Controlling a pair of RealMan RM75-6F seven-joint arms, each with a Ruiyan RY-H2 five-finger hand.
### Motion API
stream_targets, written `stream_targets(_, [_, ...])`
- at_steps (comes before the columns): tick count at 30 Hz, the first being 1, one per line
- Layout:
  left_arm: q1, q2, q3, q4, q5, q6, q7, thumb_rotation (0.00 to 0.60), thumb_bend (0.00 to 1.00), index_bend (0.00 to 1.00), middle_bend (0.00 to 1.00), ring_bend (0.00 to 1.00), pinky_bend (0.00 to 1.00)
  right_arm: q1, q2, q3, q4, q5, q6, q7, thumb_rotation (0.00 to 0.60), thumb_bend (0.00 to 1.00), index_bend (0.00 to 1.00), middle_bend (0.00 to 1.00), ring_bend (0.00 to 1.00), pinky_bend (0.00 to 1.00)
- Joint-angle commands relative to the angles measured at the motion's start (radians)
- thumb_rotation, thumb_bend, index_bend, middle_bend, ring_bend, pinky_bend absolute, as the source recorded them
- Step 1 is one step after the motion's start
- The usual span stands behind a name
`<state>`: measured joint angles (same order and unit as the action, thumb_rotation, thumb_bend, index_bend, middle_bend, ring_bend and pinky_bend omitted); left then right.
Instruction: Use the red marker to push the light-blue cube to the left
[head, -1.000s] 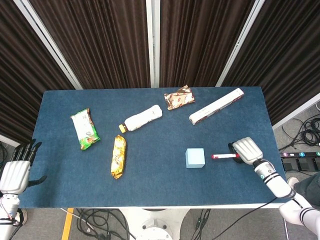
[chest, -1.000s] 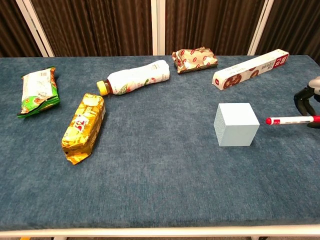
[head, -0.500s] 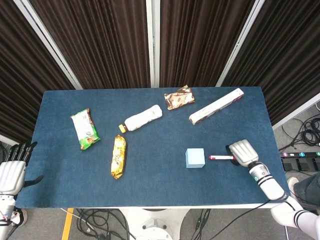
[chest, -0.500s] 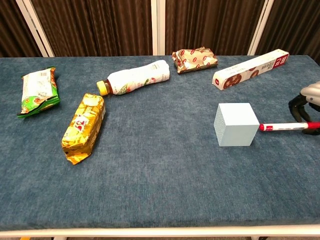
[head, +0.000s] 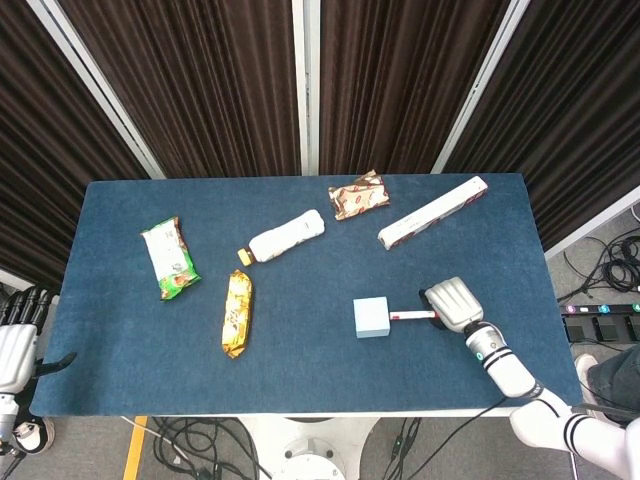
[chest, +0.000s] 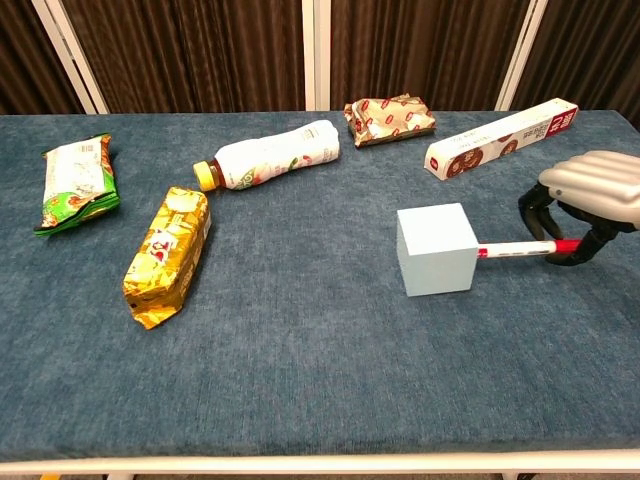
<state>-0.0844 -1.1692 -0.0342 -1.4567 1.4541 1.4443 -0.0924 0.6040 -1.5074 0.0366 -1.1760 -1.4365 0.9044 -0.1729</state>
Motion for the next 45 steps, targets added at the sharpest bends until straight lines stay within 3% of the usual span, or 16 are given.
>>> stream_targets(1, [0.001, 0.002, 0.002, 0.004, 0.001, -0.003, -0.012, 0.6, 0.0, 0.06, 0.04, 0.0, 0.07, 0.007, -0.003, 0.016, -0.043, 0.032, -0.009, -0.053, 0.6, 0.24, 0.62, 0.62, 0.82, 0.93])
stream_targets(16, [0.008, 0.006, 0.006, 0.018, 0.017, 0.006, -0.047, 0.6, 0.0, 0.06, 0.04, 0.0, 0.07, -0.02, 0.055, 0.002, -0.083, 0.082, 0.001, -0.139, 0.6, 0.24, 0.62, 0.62, 0.82, 0.93])
stream_targets(25, [0.02, 0.014, 0.013, 0.037, 0.02, 0.015, -0.064, 0.6, 0.0, 0.06, 0.04, 0.0, 0.07, 0.028, -0.003, 0.035, -0.138, 0.124, -0.031, -0.233, 0.6, 0.24, 0.62, 0.62, 0.83, 0.93])
stream_targets(35, [0.027, 0.02, 0.016, 0.039, 0.022, 0.018, -0.071, 0.6, 0.0, 0.07, 0.04, 0.0, 0.07, 0.102, -0.088, 0.09, -0.228, 0.271, -0.052, -0.443, 0.6, 0.25, 0.62, 0.62, 0.83, 0.93])
stream_targets(45, [0.028, 0.021, 0.019, 0.038, 0.031, 0.018, -0.074, 0.6, 0.0, 0.06, 0.04, 0.0, 0.07, 0.082, -0.022, 0.059, -0.264, 0.326, -0.01, -0.484, 0.6, 0.24, 0.63, 0.63, 0.83, 0.93])
